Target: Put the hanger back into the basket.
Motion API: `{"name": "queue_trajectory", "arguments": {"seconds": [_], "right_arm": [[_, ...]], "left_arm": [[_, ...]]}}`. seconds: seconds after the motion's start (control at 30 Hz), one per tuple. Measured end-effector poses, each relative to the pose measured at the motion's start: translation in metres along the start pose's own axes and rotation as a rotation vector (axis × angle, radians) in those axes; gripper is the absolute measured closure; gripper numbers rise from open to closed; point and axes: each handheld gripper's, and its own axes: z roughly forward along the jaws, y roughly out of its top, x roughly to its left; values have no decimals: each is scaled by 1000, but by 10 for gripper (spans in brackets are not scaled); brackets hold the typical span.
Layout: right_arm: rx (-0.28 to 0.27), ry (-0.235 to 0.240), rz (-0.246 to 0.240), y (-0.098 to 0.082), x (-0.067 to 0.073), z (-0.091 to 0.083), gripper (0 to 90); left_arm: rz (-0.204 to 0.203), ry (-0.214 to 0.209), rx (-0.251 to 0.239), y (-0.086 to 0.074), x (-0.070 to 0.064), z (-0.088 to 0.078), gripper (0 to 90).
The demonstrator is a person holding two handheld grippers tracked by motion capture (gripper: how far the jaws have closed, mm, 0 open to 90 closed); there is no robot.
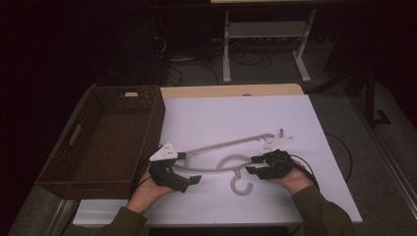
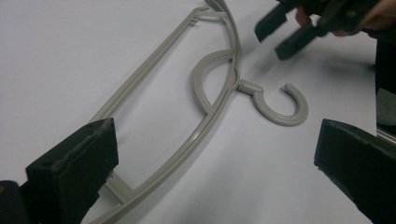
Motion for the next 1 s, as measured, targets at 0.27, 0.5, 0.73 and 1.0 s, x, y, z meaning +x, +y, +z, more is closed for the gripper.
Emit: {"name": "queue_trajectory", "arguments": {"seconds": [0.27,0.5,0.73,1.0], "right_arm": [[21,111,-60,-11,31,9,590],[56,145,-91,-13,43,18,644],[87,143,-153,-15,45,24,704],[106,155,-174,-16,47,29,738]], "left_arm": [[-1,2,2,0,0,0,0],[-1,2,3,0,0,1,0],[-6,2,0,-1,0,0,0],[-3,2,3,0,0,1,0]]}}
